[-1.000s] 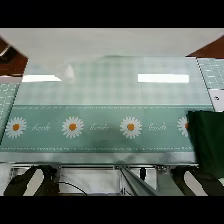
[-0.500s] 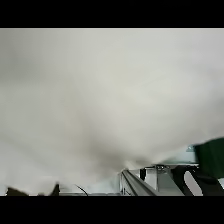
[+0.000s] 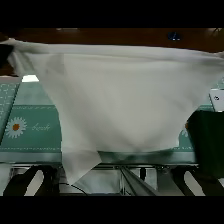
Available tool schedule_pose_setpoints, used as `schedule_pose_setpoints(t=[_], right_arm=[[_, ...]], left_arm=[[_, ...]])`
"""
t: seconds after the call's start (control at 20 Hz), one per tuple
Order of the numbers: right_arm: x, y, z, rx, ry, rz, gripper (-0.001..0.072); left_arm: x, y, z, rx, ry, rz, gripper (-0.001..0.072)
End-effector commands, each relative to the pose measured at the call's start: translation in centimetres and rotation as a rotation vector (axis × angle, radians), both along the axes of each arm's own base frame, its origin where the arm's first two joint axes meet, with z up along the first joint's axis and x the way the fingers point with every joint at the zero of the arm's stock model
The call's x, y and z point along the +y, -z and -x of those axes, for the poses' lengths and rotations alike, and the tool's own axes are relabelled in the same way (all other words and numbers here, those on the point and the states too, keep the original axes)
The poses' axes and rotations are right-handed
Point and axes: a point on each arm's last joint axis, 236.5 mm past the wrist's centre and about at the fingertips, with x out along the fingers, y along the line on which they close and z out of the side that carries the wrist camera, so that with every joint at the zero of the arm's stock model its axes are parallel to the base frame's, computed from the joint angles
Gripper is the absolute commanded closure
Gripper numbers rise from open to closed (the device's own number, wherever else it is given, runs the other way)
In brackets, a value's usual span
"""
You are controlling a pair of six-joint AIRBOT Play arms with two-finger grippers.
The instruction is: Fold the shirts.
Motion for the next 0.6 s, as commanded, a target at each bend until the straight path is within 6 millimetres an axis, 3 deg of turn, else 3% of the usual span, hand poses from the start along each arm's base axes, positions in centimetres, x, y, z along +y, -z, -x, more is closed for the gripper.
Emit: schedule_pose_setpoints(t=[0.0, 0.15, 0.3, 0.4, 0.55], right_arm=[[-1.0, 7.6, -5.4, 0.165, 0.009, -0.051, 0.0689], [-1.3, 12.3, -11.9, 0.221, 0.026, -0.141, 0.0688], [-1.6, 17.4, -17.9, 0.287, 0.046, -0.227, 0.0688], [-1.7, 20.4, -21.6, 0.311, 0.064, -0.284, 0.0688], [-1.1, 24.5, -25.5, 0.36, 0.068, -0.387, 0.0688]], left_arm=[[-4.2, 8.3, -5.5, 0.13, 0.08, 0.057, 0.0692], [-7.0, 12.9, -11.3, 0.182, 0.072, 0.058, 0.0692], [-8.4, 16.9, -16.4, 0.255, 0.095, 0.055, 0.0692], [-9.2, 19.4, -18.7, 0.317, 0.119, 0.072, 0.0692], [-10.4, 23.0, -19.9, 0.434, 0.15, 0.116, 0.0692]])
